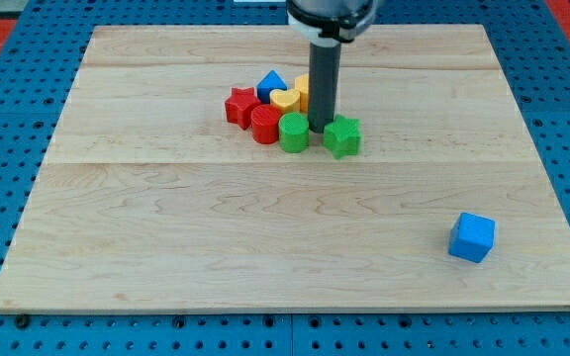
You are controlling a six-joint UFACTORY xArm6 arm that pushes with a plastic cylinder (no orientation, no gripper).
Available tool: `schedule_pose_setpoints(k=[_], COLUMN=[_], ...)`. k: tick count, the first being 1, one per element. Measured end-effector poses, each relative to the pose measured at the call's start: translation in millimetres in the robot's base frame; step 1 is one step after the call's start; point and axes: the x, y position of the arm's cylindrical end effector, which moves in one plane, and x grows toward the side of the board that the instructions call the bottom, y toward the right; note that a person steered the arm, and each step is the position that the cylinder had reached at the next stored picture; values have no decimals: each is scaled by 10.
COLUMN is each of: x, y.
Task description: Place the green star to the top of the blue cube
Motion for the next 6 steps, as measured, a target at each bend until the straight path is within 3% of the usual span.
schedule_pose_setpoints(k=[1, 3, 4, 6], x=[125, 83, 426, 501], y=[760, 328, 376, 707])
